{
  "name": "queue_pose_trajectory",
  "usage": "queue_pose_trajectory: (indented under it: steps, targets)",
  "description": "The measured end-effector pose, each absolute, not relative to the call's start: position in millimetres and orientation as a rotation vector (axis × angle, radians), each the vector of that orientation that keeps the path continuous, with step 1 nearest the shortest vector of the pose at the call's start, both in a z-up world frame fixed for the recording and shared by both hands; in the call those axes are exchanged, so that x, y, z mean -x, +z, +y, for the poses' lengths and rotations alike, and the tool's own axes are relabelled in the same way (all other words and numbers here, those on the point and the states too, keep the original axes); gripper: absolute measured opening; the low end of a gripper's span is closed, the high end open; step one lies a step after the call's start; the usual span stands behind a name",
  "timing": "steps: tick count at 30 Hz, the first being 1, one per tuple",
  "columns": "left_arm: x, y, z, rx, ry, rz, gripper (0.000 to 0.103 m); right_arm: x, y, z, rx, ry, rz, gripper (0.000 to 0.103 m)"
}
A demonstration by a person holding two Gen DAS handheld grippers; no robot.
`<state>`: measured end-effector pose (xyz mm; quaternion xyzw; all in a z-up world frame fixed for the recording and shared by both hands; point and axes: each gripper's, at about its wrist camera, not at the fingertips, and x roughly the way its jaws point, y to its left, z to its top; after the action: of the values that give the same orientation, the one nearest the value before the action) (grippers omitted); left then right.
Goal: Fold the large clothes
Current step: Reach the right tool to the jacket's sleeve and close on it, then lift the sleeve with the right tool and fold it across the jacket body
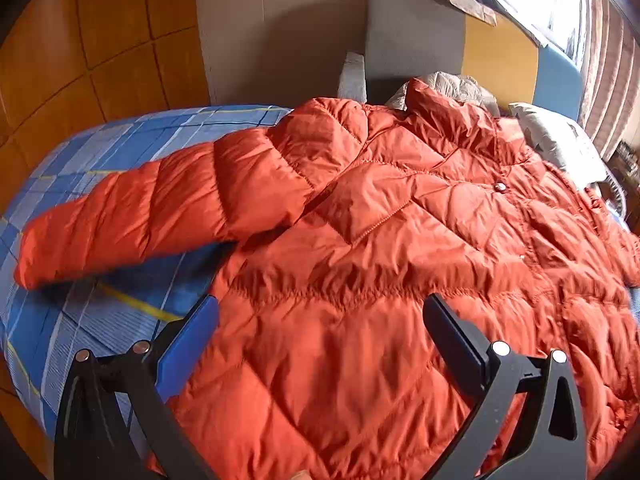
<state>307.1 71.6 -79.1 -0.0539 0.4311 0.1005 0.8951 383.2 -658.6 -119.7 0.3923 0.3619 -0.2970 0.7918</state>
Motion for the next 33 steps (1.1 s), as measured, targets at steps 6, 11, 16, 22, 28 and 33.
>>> queue_pose_trajectory:
  steps: [6,11,16,22,28,33]
  targets:
    - [-317,-89,72,0.094,0.218,0.91,0.101,-398,-120,-667,-0.838,-0.628,0.772,0.006]
    - [-321,-94,75,0.119,0.204,0.912,0.101,-409,-85,-651,-0.714,-0.575,0.725,0.001]
    - [-320,-100,77,0.13,0.194,0.913,0.101,-424,-46,-617,-0.638,-0.463,0.669,0.001]
    - [-313,-102,84,0.145,0.177,0.902,0.101,-441,-10,-550,-0.549,-0.298,0.636,0.001]
    - [-303,-103,91,0.178,0.169,0.884,0.101,-454,2,-466,-0.437,-0.141,0.667,0.001]
    - [-298,-103,93,0.191,0.16,0.871,0.101,-459,-4,-397,-0.379,-0.016,0.709,0.001]
